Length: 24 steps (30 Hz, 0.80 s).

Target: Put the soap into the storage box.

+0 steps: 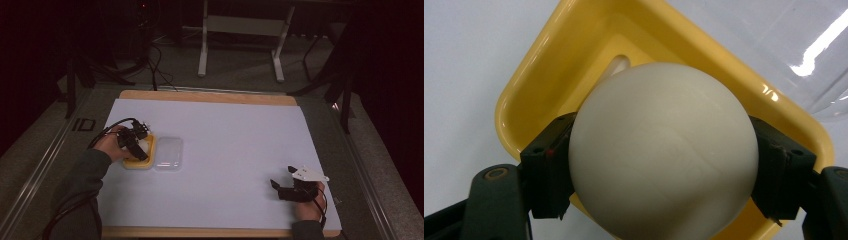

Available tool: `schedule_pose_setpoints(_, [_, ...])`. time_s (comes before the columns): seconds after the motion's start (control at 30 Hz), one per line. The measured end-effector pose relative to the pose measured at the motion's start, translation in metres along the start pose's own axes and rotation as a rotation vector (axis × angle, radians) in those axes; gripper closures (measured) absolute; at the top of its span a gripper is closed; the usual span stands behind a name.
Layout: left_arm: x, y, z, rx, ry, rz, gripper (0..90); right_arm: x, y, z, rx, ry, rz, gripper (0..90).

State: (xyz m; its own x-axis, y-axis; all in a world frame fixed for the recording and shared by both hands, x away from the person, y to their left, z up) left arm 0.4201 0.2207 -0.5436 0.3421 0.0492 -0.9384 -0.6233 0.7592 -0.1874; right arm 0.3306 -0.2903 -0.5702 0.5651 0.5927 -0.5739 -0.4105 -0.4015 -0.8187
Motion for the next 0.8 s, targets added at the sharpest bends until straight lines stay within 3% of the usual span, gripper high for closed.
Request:
schedule_pose_setpoints(0.43, [0.0074,0.0021,-0.0013,0.005,0.018,-0.003,24.5,0.0001,0.0,0.0001,-0.001,0.001,0.001,14.2])
schedule_pose_setpoints(0.57, [0.0079,0.0024,-0.0014,0.0,0.048,0.0,24.4,0.0,0.0,-0.0001,-0.001,0.001,0.0,14.2])
schedule_pose_setpoints(0.8, [0.0099,0.0051,-0.0007,-0.039,0.082,-0.009,24.2,0.0,0.0,0.0001,-0.001,0.002,0.0,14.2])
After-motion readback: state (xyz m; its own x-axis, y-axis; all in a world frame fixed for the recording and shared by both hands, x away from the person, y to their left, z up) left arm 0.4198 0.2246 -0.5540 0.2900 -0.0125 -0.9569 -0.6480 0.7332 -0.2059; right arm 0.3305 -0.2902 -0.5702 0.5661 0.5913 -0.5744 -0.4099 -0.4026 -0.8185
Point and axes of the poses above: each handheld gripper's, and its own axes: x roughly forward along the jaws, y roughly out of its underside, z roughly to its left, the point moved 6 cm from there along x, roughly forward along the jaws, and after that the axes turned 11 degrees about -y, right-handed, at the moved point
